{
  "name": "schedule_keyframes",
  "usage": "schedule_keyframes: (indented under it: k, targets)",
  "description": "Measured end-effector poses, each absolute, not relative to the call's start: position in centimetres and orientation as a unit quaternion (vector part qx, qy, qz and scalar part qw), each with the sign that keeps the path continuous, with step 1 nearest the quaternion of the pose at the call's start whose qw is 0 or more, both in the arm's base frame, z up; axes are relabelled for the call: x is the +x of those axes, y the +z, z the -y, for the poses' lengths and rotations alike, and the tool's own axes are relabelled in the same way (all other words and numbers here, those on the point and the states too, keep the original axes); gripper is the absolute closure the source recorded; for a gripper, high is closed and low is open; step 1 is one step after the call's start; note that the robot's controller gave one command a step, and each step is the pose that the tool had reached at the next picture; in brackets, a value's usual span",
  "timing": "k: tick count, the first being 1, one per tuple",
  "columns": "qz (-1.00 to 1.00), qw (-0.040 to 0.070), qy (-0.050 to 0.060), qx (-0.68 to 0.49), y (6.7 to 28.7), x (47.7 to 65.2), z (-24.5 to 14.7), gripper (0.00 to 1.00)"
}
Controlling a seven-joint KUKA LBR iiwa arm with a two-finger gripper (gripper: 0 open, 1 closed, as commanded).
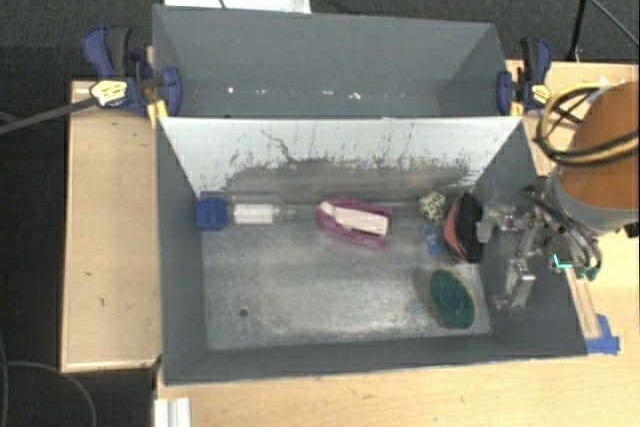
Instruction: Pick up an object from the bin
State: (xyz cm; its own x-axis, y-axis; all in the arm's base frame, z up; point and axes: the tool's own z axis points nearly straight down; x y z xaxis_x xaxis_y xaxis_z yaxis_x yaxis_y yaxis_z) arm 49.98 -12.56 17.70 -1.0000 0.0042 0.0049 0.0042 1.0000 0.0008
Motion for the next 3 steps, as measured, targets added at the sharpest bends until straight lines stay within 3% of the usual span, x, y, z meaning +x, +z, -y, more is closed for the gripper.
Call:
schedule_keyframes:
  k: [1, 2, 3]
  targets:
    - [0.944, -0.001, 0.0, 0.33, 9.1, 50.9, 12.1, 0.0]
    - [0.874, -0.002, -0.001, 0.487, 7.1, 49.8, 8.7, 0.0]
    - [0.834, -0.005, 0.002, 0.551, 7.2, 48.0, 7.6, 0.0]
